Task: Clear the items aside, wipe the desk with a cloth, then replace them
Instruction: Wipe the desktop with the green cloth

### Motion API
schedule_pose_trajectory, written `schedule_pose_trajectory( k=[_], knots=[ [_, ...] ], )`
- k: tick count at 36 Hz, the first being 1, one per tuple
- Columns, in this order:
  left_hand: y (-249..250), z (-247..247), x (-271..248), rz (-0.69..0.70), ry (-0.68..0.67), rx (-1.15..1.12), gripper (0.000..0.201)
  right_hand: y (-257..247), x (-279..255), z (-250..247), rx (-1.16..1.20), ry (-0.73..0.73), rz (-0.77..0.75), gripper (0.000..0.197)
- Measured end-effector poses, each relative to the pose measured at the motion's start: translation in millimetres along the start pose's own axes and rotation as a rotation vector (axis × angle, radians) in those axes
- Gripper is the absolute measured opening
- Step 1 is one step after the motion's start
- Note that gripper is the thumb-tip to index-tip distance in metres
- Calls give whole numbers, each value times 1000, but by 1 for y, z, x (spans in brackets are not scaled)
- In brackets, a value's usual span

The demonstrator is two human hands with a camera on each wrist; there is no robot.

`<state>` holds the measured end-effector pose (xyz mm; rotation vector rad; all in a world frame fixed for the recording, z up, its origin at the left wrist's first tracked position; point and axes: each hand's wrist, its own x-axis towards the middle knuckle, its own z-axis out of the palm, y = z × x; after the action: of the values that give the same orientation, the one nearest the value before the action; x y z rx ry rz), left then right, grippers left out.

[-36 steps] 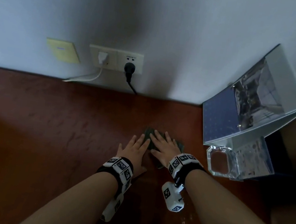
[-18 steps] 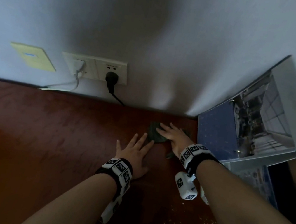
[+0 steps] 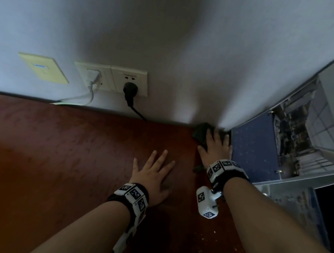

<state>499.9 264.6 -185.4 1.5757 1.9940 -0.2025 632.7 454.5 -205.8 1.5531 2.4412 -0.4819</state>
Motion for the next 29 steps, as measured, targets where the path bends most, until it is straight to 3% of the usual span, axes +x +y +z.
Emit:
schedule_pose_trajectory(
  k=[5, 8, 13, 17, 29],
  knots=[
    [0, 0, -6, 6, 5, -15, 82, -20, -31, 5, -114, 31, 125, 82],
    [-1, 3, -10, 8, 4, -16, 81, -27, -47, 9, -240, 28, 107, 93],
    [-4, 8, -12, 14, -16, -1, 83, -9, -60, 14, -148, -10, -19, 88],
    [-6, 10, -12, 3, -31, 4, 84, -2, -60, 20, -85, -18, -29, 79],
    [-12, -5, -10, 20, -170, -16, 98, -33, -4, 1, 239, 73, 388, 83]
  ],
)
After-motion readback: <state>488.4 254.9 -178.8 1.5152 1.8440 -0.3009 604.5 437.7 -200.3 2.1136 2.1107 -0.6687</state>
